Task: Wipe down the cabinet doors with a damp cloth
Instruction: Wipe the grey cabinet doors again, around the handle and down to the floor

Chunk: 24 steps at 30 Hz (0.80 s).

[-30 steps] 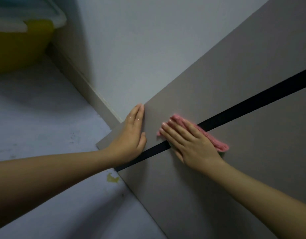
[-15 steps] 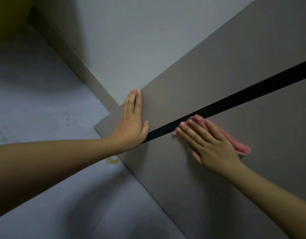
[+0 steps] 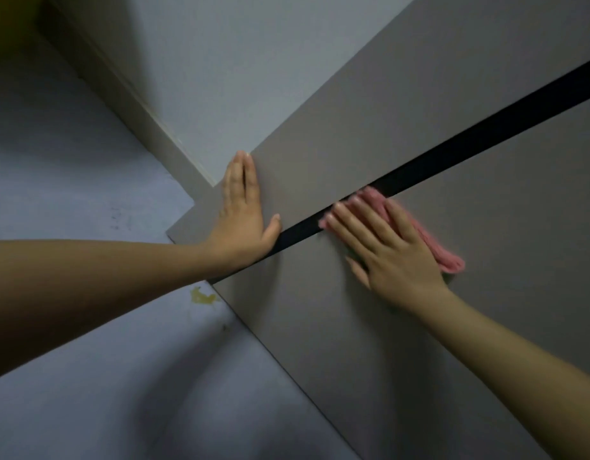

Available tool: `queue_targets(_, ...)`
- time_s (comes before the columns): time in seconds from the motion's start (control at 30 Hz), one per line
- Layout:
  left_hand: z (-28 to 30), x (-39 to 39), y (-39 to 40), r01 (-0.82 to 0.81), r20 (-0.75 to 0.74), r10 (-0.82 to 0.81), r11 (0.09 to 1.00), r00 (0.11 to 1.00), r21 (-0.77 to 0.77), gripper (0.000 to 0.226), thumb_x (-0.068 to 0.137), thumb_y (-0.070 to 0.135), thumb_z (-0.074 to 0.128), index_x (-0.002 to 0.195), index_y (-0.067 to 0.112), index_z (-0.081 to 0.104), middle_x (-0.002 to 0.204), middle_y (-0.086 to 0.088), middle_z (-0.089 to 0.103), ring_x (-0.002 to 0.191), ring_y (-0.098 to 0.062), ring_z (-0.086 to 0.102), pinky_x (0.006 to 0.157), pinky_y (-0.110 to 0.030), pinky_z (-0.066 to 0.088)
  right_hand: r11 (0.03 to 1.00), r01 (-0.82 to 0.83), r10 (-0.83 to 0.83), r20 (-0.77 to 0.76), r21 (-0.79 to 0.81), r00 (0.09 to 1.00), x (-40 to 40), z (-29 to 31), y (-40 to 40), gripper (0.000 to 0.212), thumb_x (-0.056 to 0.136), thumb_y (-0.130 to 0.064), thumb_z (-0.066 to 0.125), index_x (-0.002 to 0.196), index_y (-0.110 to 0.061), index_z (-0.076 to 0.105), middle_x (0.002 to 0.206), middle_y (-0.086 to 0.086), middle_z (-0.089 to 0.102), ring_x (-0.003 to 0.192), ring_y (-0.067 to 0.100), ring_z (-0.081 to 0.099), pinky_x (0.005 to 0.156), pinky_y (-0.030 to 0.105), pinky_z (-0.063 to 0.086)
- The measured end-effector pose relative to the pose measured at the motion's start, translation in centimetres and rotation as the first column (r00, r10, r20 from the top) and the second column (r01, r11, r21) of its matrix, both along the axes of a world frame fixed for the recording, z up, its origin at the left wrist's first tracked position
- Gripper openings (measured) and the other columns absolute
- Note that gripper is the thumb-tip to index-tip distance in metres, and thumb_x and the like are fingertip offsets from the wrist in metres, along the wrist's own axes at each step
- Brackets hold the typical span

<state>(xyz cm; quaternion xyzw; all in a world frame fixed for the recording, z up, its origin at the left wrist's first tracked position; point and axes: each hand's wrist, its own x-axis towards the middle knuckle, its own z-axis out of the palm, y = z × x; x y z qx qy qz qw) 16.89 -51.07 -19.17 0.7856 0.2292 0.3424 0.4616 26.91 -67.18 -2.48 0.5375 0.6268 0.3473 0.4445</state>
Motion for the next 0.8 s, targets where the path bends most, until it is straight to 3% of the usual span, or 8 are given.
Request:
queue_targets(0.13, -0.3, -0.7, 0.8, 0.028, -0.039, -0.026, 0.998, 0.999, 0.054, 0.093, 0.086, 0.045, 0.039, 0.147, 0.002, -0.017, 0.157, -0.017, -0.018, 0.146, -0.024, -0.017, 0.115, -0.025, -0.013, 1.0, -0.029, 0.029, 0.01, -0.01, 1.0, 0.9, 1.0, -1.5, 0.064, 0.097, -0.044, 0.03, 0.153, -0.016, 0.017, 0.159, 0.006, 0.014, 0.148, 0.024, 0.004, 0.119, 0.043, -0.004)
queue_targets(0.23, -0.5, -1.2, 1.4, 0.029, -0.085, -0.017, 0.99, 0.996, 0.14, 0.091, 0.088, 0.047, 0.037, 0.148, 0.0, -0.013, 0.158, -0.019, -0.012, 0.147, -0.025, -0.011, 0.12, -0.033, -0.002, 0.988, -0.104, 0.106, -0.013, 0.118, 0.994, 0.2, -2.3, 2.7, 0.063, 0.097, -0.042, 0.032, 0.152, -0.014, 0.02, 0.158, 0.008, 0.02, 0.146, 0.026, 0.009, 0.117, 0.046, 0.001)
queue_targets(0.37, -0.4, -1.0, 1.1, -0.02, -0.142, 0.045, 0.985, 0.989, 0.171, 0.091, 0.09, 0.05, 0.037, 0.148, 0.0, -0.013, 0.158, -0.019, -0.012, 0.147, -0.027, -0.009, 0.118, -0.031, -0.002, 0.95, -0.116, 0.139, -0.061, 0.288, 0.988, 0.1, -6.4, 4.8, 0.064, 0.093, -0.035, 0.041, 0.151, -0.012, 0.025, 0.156, 0.006, 0.027, 0.146, 0.026, 0.014, 0.116, 0.047, 0.002)
queue_targets(0.43, 0.0, -0.9, 0.7, -0.046, -0.16, 0.072, 0.986, 0.984, 0.16, 0.092, 0.09, 0.051, 0.036, 0.147, -0.001, -0.013, 0.158, -0.02, -0.012, 0.147, -0.028, -0.009, 0.119, -0.032, -0.002, 0.968, -0.081, 0.105, -0.092, 0.237, 0.99, 0.6, -7.7, 1.3, 0.065, 0.09, -0.034, 0.045, 0.15, -0.013, 0.028, 0.156, 0.006, 0.026, 0.147, 0.027, 0.012, 0.118, 0.046, -0.001)
queue_targets(0.5, 0.8, -0.7, 0.3, -0.036, -0.17, 0.058, 0.991, 0.984, 0.13, 0.09, 0.096, 0.047, 0.041, 0.147, -0.003, -0.014, 0.157, -0.021, -0.014, 0.147, -0.029, -0.012, 0.119, -0.034, -0.003, 0.99, -0.032, 0.047, -0.109, 0.136, 0.993, 1.1, -8.3, -4.1, 0.064, 0.091, -0.037, 0.041, 0.15, -0.015, 0.029, 0.157, 0.005, 0.021, 0.148, 0.026, 0.0, 0.119, 0.042, -0.008)
queue_targets(0.6, 1.2, -1.2, 0.4, -0.008, -0.215, 0.037, 0.991, 0.976, 0.131, 0.09, 0.097, 0.045, 0.042, 0.146, -0.002, -0.017, 0.157, -0.019, -0.019, 0.146, -0.026, -0.015, 0.118, -0.032, -0.004, 0.999, -0.006, 0.011, -0.085, 0.053, 0.996, 1.7, -7.8, -8.5, 0.062, 0.091, -0.035, 0.035, 0.148, -0.014, 0.03, 0.156, 0.007, 0.021, 0.148, 0.025, -0.003, 0.119, 0.041, -0.011)
queue_targets(0.8, -0.1, -3.9, 4.6, 0.16, -0.305, -0.049, 0.923, 0.951, 0.351, 0.078, 0.099, 0.037, 0.041, 0.151, 0.005, -0.008, 0.16, -0.016, -0.004, 0.147, -0.028, 0.007, 0.117, -0.031, 0.008, 0.997, -0.072, 0.072, -0.015, 0.038, 0.997, 0.3, -8.5, -0.3, 0.064, 0.092, -0.042, 0.027, 0.149, -0.014, 0.021, 0.155, 0.007, 0.012, 0.145, 0.023, 0.007, 0.117, 0.044, -0.009)
